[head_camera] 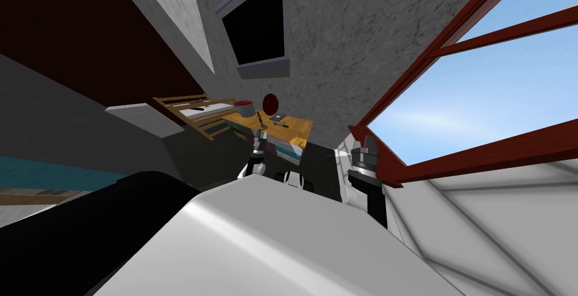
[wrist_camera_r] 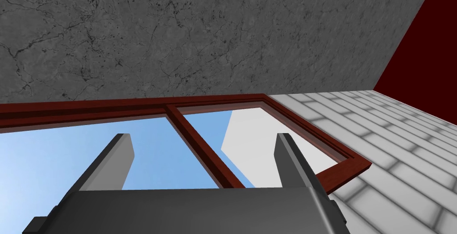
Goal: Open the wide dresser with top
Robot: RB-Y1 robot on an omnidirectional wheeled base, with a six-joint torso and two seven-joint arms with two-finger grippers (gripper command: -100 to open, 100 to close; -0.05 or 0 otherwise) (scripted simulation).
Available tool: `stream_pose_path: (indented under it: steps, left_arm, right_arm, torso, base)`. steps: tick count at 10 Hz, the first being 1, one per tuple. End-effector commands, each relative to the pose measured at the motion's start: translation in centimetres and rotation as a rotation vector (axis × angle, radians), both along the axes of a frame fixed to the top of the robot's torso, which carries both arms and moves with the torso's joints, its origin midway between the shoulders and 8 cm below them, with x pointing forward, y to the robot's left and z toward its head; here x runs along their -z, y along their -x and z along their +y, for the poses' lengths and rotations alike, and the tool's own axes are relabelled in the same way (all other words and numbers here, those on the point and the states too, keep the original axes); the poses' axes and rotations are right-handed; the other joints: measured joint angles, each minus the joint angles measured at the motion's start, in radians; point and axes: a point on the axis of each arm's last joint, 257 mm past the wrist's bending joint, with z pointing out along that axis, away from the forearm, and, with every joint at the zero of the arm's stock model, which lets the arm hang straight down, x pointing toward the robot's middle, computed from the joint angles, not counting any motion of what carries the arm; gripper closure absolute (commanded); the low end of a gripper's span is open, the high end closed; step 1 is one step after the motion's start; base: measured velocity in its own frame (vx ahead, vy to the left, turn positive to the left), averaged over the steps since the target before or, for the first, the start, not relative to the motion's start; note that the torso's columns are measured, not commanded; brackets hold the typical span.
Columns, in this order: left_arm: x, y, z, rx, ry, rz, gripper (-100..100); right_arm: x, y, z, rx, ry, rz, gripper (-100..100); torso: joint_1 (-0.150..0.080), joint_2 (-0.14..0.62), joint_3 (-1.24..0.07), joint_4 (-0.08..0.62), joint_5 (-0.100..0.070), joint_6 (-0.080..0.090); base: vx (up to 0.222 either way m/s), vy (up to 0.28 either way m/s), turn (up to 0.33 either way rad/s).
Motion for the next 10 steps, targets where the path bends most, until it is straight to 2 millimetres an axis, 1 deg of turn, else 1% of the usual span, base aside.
stream_pose_path:
  steps: [1, 4, 5, 6, 7, 8, 9, 10]
  left_arm:
    - [2.6, -0.5, 0.4, -0.012, -0.001, 0.035, -100]
    - [5.0, -0.8, 0.8, -0.022, 0.0, 0.079, -100]
    - [6.2, -1.0, 1.0, -0.029, 0.0, 0.097, -100]
    - [6.6, -1.0, 1.0, -0.031, 0.001, 0.106, -100]
    - [7.8, -1.1, 1.2, -0.037, 0.001, 0.122, -100]
    - [8.3, -1.1, 1.3, -0.039, 0.001, 0.134, -100]
    - [9.4, -1.1, 1.4, -0.046, 0.001, 0.149, -100]
    - [10.1, -1.2, 1.5, -0.048, 0.002, 0.164, -100]
  right_arm:
    - [0.0, 0.0, 0.0, 0.0, 0.0, 0.0, 0]
    - [0.0, 0.0, 0.0, 0.0, 0.0, 0.0, 0]
    - [0.0, 0.0, 0.0, 0.0, 0.0, 0.0, 0]
    - [0.0, 0.0, 0.0, 0.0, 0.0, 0.0, 0]
    - [0.0, 0.0, 0.0, 0.0, 0.0, 0.0, 0]
    - [0.0, 0.0, 0.0, 0.0, 0.0, 0.0, 0]
    - [0.0, 0.0, 0.0, 0.0, 0.0, 0.0, 0]
    - [0.0, 0.0, 0.0, 0.0, 0.0, 0.0, 0]
  torso:
    - [0.0, -0.001, 0.0, 0.0, 0.0, 0.0]
    - [0.0, -0.001, -0.001, 0.0, 0.0, 0.0]
    - [0.0, -0.001, 0.0, 0.0, 0.0, 0.0]
    - [0.0, -0.001, 0.0, 0.0, 0.0, 0.0]
    - [0.0, -0.001, 0.0, 0.0, 0.0, 0.0]
    - [0.0, -0.001, -0.001, 0.0, 0.0, 0.0]
    - [0.0, -0.001, 0.0, 0.0, 0.0, 0.0]
    - [0.0, -0.001, -0.001, 0.0, 0.0, 0.0]
  base:
    - [0.056, 0.015, -0.191]
    - [0.041, 0.019, -0.074]
    - [0.04, 0.012, -0.109]
    - [0.035, 0.014, -0.067]
    - [0.041, 0.02, -0.111]
    - [0.032, 0.016, -0.07]
    - [0.045, 0.017, -0.137]
    - [0.039, 0.014, -0.058]
